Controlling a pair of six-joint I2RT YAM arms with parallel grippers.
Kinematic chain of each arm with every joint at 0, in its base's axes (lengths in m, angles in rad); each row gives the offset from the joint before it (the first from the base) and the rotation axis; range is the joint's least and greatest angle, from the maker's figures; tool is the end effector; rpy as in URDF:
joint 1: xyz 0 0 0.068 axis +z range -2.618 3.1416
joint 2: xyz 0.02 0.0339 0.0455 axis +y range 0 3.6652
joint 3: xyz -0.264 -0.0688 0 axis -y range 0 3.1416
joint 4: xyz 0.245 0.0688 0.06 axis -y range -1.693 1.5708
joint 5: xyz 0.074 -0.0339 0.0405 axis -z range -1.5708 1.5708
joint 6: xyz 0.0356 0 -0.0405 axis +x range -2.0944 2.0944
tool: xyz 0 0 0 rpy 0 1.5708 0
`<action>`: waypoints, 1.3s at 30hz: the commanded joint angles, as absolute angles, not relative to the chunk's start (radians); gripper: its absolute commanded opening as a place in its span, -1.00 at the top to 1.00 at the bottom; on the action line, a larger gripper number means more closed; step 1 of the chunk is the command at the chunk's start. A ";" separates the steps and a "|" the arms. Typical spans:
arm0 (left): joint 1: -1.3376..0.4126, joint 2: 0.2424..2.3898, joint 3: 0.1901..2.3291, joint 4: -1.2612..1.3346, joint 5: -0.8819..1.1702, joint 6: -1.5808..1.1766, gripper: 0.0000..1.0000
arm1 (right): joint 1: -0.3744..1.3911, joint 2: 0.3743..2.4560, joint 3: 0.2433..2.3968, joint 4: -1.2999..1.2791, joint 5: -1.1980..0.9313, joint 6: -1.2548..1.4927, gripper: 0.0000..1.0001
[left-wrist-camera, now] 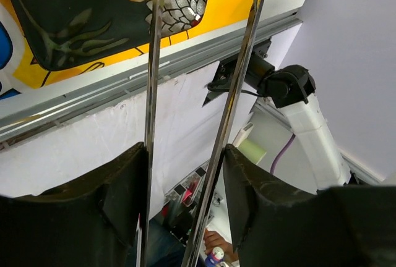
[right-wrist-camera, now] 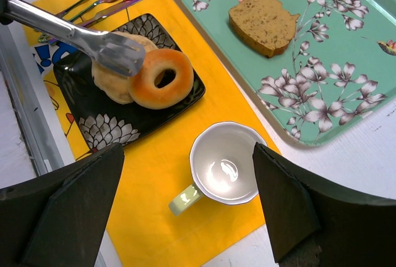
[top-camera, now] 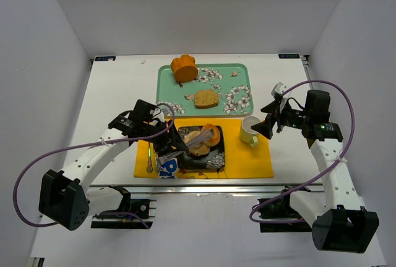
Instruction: Place the bread
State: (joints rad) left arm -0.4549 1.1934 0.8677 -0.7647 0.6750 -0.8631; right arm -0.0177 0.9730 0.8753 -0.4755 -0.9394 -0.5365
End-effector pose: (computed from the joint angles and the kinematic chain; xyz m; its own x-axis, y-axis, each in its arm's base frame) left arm 0.1888 -0.1171 0.2471 -0.9756 -0.1832 0.1207 -0.2137 0.6695 -0.7114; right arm 0.2014 0.0252 0.3160 -0.1248 -0.2995 -0.9459 -0.8510 0.5225 -0.0532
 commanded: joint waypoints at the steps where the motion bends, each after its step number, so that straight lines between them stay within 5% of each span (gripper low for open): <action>1: -0.459 1.177 0.933 -0.799 0.664 -0.839 -0.23 | -0.021 0.959 0.905 -0.482 -0.960 -0.552 -0.79; 7: -0.457 1.129 1.020 -0.874 0.604 -0.859 -0.16 | -0.021 0.959 0.896 -0.477 -0.962 -0.549 -0.79; 13: -0.440 1.088 1.107 -0.998 0.523 -0.858 0.23 | -0.021 0.957 0.884 -0.460 -0.969 -0.535 -0.79; 17: -0.346 1.077 1.150 -1.071 0.457 -0.789 0.28 | -0.021 0.959 0.880 -0.451 -0.971 -0.532 -0.79; 22: -0.207 1.111 1.223 -1.114 0.096 -0.626 0.27 | -0.021 0.953 0.868 -0.437 -0.966 -0.528 -0.79; 30: -0.152 1.055 0.787 -0.435 -0.192 0.039 0.29 | -0.025 0.945 0.876 -0.457 -0.973 -0.574 -0.79; 39: 0.178 1.261 0.627 -0.058 0.069 0.268 0.23 | -0.032 0.907 0.847 -0.508 -0.970 -0.607 -0.79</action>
State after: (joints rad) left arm 0.1577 1.2404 0.6327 -0.2554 -0.0128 0.1429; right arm -0.0261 0.9356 0.8616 -0.4801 -0.9463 -0.5816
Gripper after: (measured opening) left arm 0.379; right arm 0.895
